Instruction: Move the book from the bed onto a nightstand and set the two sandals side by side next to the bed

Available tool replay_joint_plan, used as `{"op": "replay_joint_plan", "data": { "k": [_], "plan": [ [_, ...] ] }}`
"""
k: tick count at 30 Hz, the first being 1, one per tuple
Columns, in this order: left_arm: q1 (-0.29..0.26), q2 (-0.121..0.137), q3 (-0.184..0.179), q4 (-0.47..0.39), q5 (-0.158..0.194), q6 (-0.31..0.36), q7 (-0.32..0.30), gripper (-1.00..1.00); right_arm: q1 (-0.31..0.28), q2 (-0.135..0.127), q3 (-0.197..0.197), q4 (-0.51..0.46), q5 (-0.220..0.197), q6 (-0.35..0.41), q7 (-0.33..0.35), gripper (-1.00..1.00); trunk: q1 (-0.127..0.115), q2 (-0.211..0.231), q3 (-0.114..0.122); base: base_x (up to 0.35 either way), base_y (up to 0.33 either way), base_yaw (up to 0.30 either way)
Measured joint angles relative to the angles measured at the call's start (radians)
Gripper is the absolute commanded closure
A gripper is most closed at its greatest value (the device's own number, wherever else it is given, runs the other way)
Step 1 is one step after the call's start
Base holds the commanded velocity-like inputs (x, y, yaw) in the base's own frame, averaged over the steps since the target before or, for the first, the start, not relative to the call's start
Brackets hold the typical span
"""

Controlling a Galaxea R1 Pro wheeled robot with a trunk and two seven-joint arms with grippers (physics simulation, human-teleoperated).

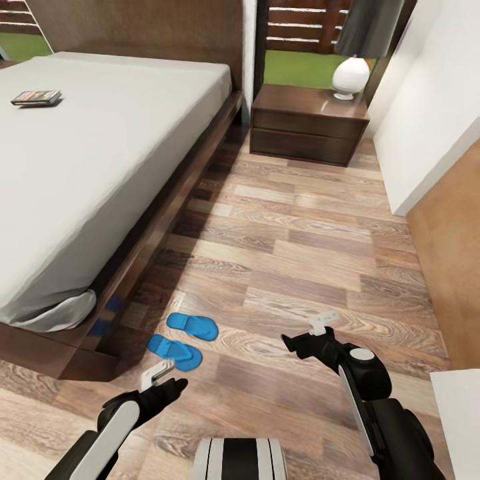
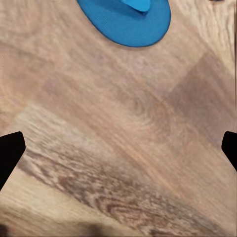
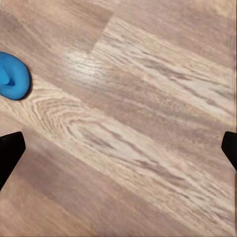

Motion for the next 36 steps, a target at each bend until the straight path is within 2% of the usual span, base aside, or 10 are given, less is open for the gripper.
{"op": "replay_joint_plan", "data": {
  "k": [10,19,23,36],
  "plan": [
    [-0.001,0.000,0.003,0.044,0.004,-0.021,-0.006,-1.00,0.000,0.012,0.000,0.000,0.000,0.001,-0.003,-1.00,-0.004,0.002,0.039,0.000,0.000,-0.246],
    [-0.001,-0.001,0.009,0.086,0.008,-0.024,-0.018,-1.00,-0.001,0.013,0.000,0.000,0.000,0.001,-0.003,-1.00,-0.009,0.004,0.074,0.000,0.000,-0.258],
    [-0.001,-0.002,0.026,0.104,0.007,-0.026,-0.024,-1.00,-0.002,0.012,0.000,0.000,0.001,0.001,-0.003,-1.00,-0.010,0.005,0.089,0.000,0.000,-0.260],
    [-0.001,-0.004,0.032,0.145,0.011,-0.032,-0.046,-1.00,0.003,0.012,0.002,0.000,0.001,-0.001,-0.003,-1.00,-0.016,0.008,0.139,0.000,0.000,-0.257]
  ]
}}
